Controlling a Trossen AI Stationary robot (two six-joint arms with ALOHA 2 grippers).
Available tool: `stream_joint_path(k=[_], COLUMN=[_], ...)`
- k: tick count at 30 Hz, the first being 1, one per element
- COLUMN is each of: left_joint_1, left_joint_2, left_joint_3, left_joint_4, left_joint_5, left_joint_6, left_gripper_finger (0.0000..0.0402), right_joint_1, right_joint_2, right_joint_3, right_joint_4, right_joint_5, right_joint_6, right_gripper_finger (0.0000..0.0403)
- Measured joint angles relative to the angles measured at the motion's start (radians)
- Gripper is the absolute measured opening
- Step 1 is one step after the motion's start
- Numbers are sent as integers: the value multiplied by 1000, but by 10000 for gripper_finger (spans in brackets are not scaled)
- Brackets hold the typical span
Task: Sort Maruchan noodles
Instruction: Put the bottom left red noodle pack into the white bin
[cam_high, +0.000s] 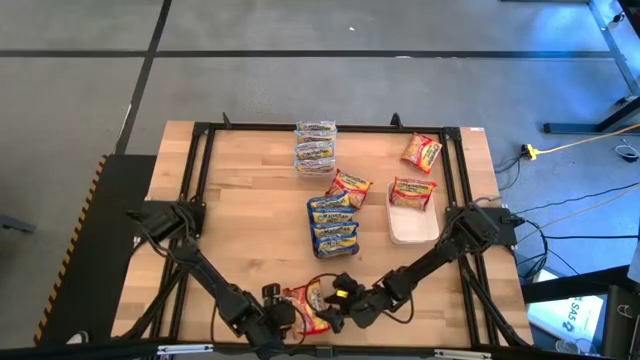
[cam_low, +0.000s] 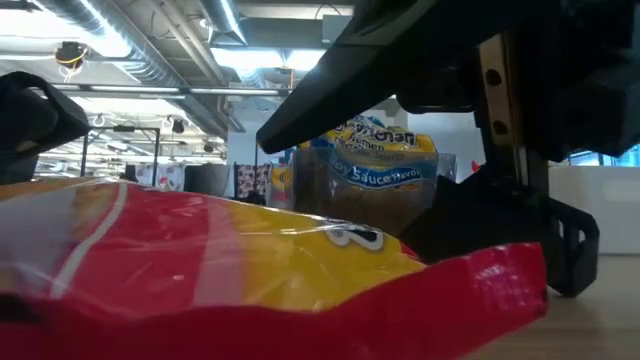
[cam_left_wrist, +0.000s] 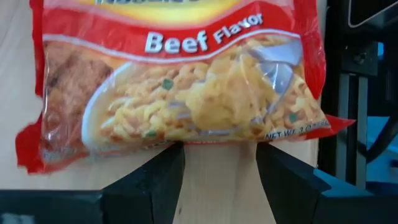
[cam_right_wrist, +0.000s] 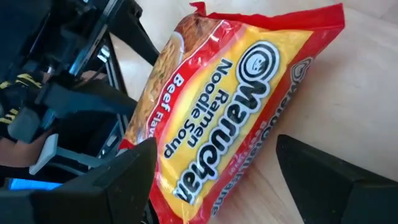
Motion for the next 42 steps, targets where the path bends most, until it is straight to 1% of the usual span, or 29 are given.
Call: stream_joint_path(k=[7, 12, 16, 23, 28, 30, 33, 38, 42], left_joint_1=[13, 25, 43, 73, 78, 79, 78, 75, 52], left_joint_2=[3, 6, 8, 12, 11, 11, 10, -17, -45], left_joint_3=[-1, -4, -5, -6, -5, -5, -5, -5, -4], left_joint_4=[48, 97, 125, 162, 177, 179, 180, 172, 147], left_joint_5=[-18, -24, -25, -59, -57, -54, -52, -20, -9], left_joint_6=[55, 137, 201, 224, 224, 223, 223, 215, 214], left_gripper_finger=[198, 198, 198, 198, 198, 198, 198, 198, 198], right_joint_1=[-13, -11, -11, -11, -10, -10, -10, -10, -10], right_joint_2=[2, 2, 3, 7, 7, 7, 6, 5, -18], right_joint_3=[0, -1, -4, -5, -4, -4, -4, -4, -3], right_joint_4=[3, 5, 33, 144, 154, 146, 146, 139, 109], right_joint_5=[0, -5, -9, -35, -33, -30, -28, -29, -64], right_joint_6=[-17, -18, -55, -168, -203, -206, -236, -286, -341], right_gripper_finger=[312, 312, 312, 312, 308, 295, 262, 184, 122])
